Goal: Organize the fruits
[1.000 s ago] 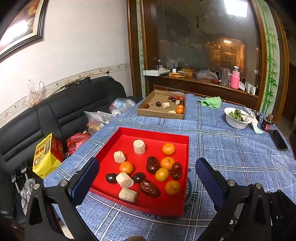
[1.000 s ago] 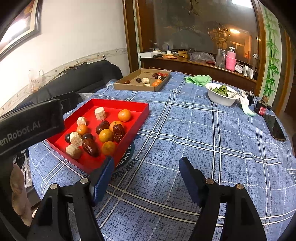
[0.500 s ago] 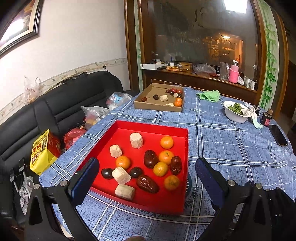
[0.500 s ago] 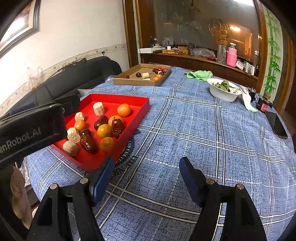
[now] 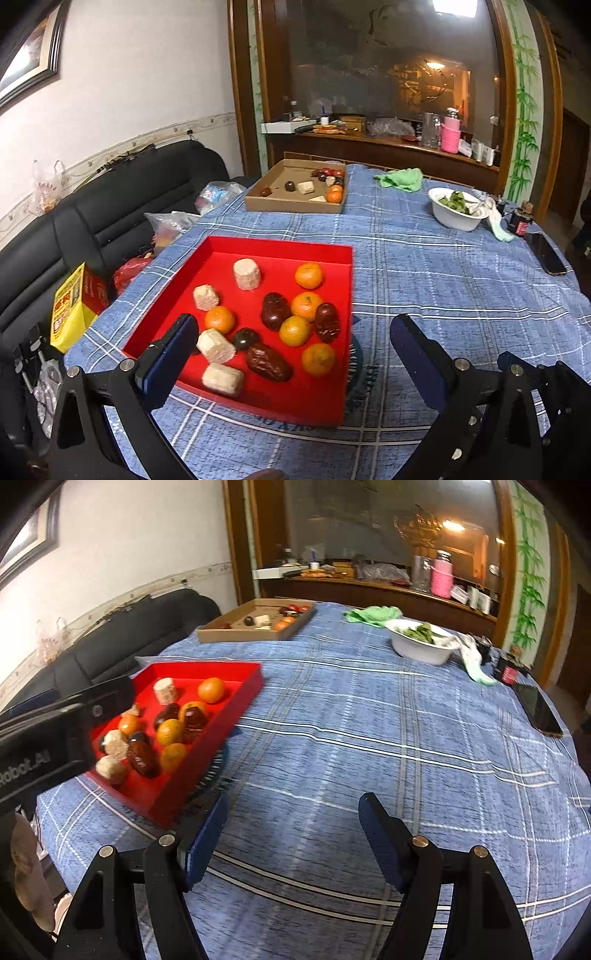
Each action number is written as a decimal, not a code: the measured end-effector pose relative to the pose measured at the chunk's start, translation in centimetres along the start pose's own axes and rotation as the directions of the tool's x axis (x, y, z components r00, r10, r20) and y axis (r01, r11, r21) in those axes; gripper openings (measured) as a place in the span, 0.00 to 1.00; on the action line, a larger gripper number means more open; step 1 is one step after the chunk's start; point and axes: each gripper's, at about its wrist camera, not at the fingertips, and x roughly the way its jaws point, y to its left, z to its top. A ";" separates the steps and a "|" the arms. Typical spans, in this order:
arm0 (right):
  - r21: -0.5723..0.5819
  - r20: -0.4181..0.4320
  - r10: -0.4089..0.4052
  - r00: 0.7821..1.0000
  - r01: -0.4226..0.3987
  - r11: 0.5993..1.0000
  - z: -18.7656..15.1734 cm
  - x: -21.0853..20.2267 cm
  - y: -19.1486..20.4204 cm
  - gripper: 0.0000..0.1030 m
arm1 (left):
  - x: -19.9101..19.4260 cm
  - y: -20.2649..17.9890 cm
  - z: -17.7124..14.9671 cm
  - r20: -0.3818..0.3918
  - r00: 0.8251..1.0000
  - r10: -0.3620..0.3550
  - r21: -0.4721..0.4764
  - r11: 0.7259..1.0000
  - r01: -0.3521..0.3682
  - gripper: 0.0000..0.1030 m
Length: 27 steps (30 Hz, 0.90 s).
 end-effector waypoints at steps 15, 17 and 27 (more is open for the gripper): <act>-0.052 -0.043 -0.006 0.999 0.003 0.999 -0.7 1.0 1.6 0.79 | 1.9 1.5 -0.6 -0.058 0.997 -0.052 -0.074 0.996 0.048 1.00; -0.062 -0.049 -0.024 0.999 0.021 0.998 -0.6 1.2 1.8 0.79 | 1.9 1.7 -0.7 -0.052 0.997 -0.054 -0.078 0.996 0.050 1.00; -0.146 -0.044 -0.081 0.996 0.074 0.987 0.1 1.5 3.6 0.81 | 1.1 4.6 -0.3 0.045 0.996 -0.082 -0.147 0.985 0.088 1.00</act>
